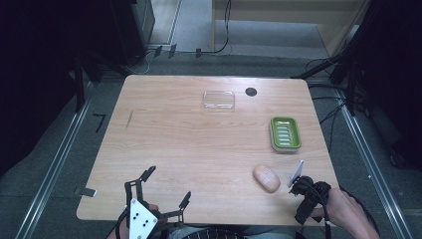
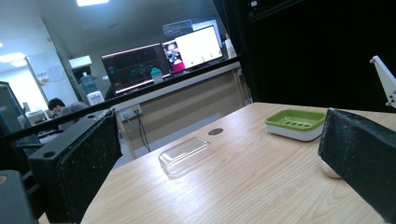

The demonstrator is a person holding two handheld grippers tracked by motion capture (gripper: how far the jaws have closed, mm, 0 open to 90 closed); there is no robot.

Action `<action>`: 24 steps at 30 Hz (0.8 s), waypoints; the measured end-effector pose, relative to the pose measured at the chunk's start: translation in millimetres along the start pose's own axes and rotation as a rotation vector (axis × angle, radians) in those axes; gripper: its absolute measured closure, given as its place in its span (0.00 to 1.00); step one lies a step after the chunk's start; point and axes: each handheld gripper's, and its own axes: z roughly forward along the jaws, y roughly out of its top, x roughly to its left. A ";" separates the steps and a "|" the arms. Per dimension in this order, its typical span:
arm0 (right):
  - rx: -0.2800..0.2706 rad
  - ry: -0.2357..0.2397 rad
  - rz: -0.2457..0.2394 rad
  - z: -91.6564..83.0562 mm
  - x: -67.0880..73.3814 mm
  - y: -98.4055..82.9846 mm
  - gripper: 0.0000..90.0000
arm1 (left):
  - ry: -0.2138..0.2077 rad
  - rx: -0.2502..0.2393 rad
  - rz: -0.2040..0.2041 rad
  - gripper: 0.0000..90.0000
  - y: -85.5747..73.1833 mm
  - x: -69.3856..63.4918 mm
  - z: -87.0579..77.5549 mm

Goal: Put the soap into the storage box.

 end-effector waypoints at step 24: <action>0.001 -0.024 -0.030 -7.7 10.1 10.2 0.05 | -0.003 -0.003 -0.005 0.00 -0.2 0.5 1.9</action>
